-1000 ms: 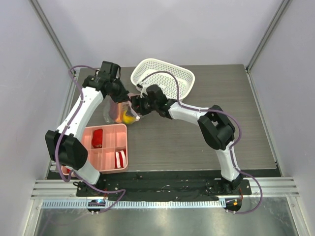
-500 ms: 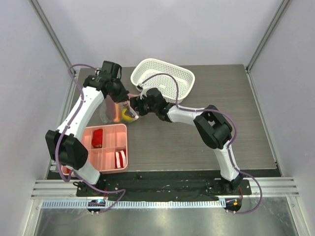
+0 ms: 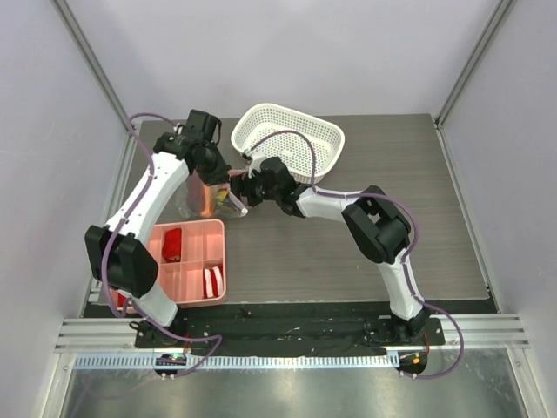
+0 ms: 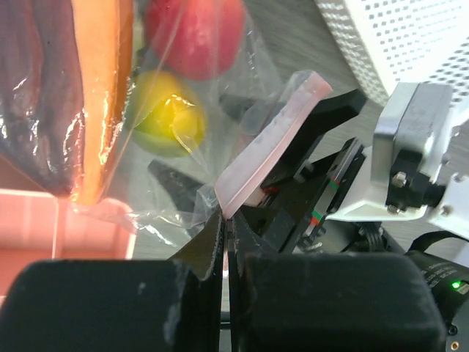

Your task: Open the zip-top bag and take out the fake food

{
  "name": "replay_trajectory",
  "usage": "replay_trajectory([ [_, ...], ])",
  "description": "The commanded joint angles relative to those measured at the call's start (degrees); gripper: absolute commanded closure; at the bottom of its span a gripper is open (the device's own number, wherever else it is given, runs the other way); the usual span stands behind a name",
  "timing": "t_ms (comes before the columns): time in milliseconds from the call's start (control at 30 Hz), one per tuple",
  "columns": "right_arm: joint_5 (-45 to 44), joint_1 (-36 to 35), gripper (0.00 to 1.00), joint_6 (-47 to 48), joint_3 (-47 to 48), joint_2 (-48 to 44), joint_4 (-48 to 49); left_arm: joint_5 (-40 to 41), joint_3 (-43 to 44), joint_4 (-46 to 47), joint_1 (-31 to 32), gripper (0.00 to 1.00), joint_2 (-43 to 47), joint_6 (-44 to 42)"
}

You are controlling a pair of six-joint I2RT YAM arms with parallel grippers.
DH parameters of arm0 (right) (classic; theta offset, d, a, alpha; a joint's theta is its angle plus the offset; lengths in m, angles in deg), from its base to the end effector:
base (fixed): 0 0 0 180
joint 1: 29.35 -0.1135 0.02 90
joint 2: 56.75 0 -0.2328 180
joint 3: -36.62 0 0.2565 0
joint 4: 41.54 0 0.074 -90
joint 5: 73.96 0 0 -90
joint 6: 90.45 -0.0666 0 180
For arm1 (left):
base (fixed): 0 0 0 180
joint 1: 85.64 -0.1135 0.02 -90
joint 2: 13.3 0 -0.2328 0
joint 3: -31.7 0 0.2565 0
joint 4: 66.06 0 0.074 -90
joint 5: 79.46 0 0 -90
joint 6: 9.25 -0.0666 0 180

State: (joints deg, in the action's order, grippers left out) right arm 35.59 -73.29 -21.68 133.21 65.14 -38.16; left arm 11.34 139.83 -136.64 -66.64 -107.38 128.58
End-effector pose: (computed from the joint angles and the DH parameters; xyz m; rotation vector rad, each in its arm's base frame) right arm 0.3458 0.3642 0.1505 -0.6457 1.9882 1.0568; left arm 0.3435 -0.1173 0.2907 -0.6564 2.5317 -0.4178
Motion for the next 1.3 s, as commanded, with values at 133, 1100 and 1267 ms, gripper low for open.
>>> replay_trajectory([
  [133,-5.22,-2.81,0.04,5.85,-0.8,3.8,13.92,-2.46,-2.06,0.72,1.21,1.0,0.39,1.2],
  [1100,-10.5,-7.03,0.44,11.04,-0.7,7.59,22.29,-2.48,-4.52,1.42,1.39,1.0,1.36,3.32],
  [1267,-10.76,-6.68,0.64,11.39,-5.89,0.99,22.2,-1.15,-5.22,2.13,1.47,1.0,2.5,2.7],
])
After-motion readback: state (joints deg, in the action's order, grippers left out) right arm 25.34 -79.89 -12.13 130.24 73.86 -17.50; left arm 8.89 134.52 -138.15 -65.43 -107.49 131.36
